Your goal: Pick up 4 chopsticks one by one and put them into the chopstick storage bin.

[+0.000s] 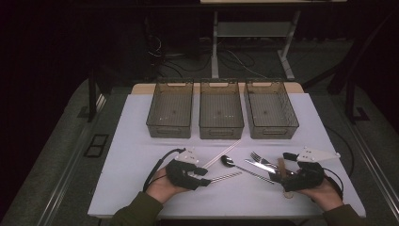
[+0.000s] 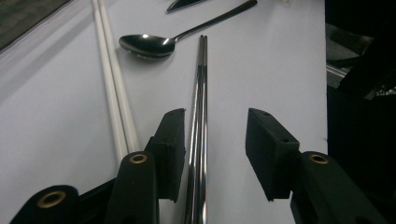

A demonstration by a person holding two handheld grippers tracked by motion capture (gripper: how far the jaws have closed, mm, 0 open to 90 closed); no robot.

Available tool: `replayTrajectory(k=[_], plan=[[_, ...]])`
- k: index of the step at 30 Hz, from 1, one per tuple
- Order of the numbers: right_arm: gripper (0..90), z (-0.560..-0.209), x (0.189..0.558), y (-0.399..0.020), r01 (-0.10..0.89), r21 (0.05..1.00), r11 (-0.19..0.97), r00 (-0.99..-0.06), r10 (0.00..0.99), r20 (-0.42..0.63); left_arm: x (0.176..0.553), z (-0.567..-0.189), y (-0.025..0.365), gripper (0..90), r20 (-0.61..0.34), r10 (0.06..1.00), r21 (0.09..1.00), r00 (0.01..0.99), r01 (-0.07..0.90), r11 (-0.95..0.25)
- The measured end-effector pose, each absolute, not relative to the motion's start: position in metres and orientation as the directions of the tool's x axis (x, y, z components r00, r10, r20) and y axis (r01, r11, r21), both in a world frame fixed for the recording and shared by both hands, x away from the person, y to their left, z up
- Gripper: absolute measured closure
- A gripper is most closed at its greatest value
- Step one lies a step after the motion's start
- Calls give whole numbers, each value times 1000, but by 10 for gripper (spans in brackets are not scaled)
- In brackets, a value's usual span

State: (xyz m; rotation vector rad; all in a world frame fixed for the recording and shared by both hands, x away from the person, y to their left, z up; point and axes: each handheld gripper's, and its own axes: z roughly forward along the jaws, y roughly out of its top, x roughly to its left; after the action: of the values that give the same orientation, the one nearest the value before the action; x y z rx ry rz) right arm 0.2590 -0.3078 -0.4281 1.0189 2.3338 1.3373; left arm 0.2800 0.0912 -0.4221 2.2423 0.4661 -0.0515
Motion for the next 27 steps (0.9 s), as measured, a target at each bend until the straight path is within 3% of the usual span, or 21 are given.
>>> replayTrajectory(k=[9, 16, 27], plan=[[32, -428, 258, -308, 442, 834, 330, -717, 688, 107, 262, -423, 115, 733, -156, 359, 739, 920, 350, -575], [32, -428, 258, -306, 439, 834, 335, -721, 686, 104, 261, -429, 115, 799, -156, 359, 722, 920, 355, -594], [32, -428, 258, -306, 439, 834, 336, -721, 685, 103, 263, -436, 111, 829, -133, 356, 694, 925, 343, -633]])
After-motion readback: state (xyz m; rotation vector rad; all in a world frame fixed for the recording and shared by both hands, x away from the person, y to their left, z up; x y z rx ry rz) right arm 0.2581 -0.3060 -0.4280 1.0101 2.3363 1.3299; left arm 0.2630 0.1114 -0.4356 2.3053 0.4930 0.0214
